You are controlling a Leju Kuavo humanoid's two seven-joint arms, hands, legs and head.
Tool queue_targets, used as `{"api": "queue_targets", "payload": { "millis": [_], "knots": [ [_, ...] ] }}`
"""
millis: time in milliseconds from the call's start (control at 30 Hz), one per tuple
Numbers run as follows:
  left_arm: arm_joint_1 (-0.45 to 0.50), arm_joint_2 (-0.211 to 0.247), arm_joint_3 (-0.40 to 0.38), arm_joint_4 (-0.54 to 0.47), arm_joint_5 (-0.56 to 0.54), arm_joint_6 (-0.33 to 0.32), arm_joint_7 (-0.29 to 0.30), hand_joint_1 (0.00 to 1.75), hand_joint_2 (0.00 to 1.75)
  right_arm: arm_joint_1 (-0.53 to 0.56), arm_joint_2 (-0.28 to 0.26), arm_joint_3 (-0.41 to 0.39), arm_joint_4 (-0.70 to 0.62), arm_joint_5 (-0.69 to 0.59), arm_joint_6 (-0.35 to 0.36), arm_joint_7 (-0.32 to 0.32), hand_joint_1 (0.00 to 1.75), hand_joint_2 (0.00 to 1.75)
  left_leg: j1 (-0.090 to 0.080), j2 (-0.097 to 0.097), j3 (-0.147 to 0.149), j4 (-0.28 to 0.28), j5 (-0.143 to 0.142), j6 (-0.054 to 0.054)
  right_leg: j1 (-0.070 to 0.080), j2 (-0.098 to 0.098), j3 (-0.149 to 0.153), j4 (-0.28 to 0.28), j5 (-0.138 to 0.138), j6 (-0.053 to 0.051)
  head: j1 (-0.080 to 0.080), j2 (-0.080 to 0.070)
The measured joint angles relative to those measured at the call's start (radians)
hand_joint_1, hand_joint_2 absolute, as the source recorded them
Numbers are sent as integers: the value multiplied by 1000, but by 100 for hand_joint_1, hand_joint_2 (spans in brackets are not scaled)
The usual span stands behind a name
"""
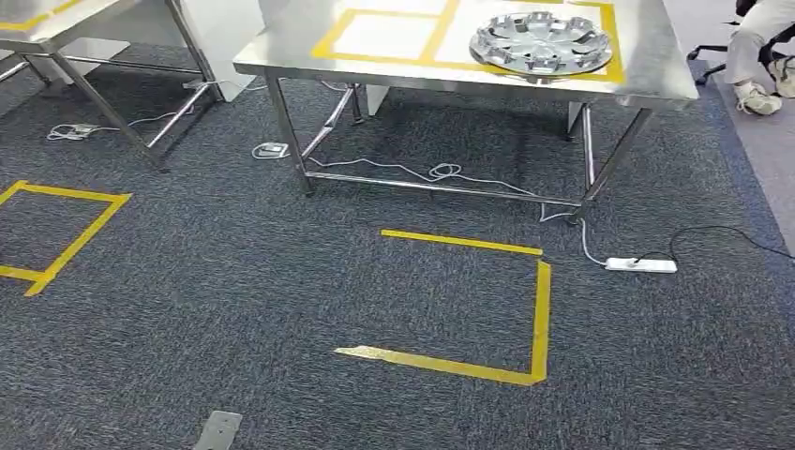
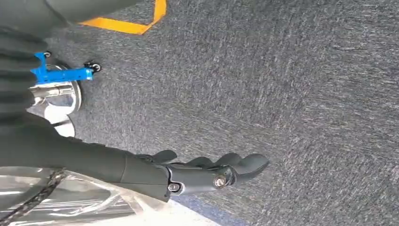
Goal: Take the parts from the cabinet and place them on the table.
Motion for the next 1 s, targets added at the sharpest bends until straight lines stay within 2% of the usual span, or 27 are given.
{"api": "queue_targets", "payload": {
  "millis": [133, 167, 600, 633, 1000],
  "knots": [
    [1, -2, 0, 0, 1, 1, -4, 0, 175, 3, 0, 0, 0, 2, 0, -4, 0, 0, 0, 0, -1, 1, -1, 1, 0, 0, 0, 1, -1, 1, 0, 0],
    [2, -2, 1, 0, 3, 2, -11, 0, 175, 4, -1, 0, 0, 2, 0, -7, 0, 175, 0, 0, -1, 2, -1, 1, 0, 0, 0, 1, -1, 1, 0, 0],
    [19, -3, 3, 0, 8, 6, -28, 0, 175, 10, -5, 1, 0, 18, -1, -3, 0, 175, 0, 0, -8, 12, -5, 0, 0, 0, -7, 11, -5, 0, 0, 0],
    [19, -3, 3, 0, 8, 6, -28, 0, 175, 11, -5, 1, 0, 18, -1, -3, 0, 0, 0, 0, -10, 16, -7, 1, 0, 0, -10, 15, -7, 2, 0, 0],
    [22, -3, 3, 0, 8, 6, -31, 0, 175, 11, -5, 2, 0, 1, 1, -27, 0, 0, 0, 0, -13, 21, -9, 1, 0, 0, -12, 21, -10, 2, 0, 0]
  ]
}}
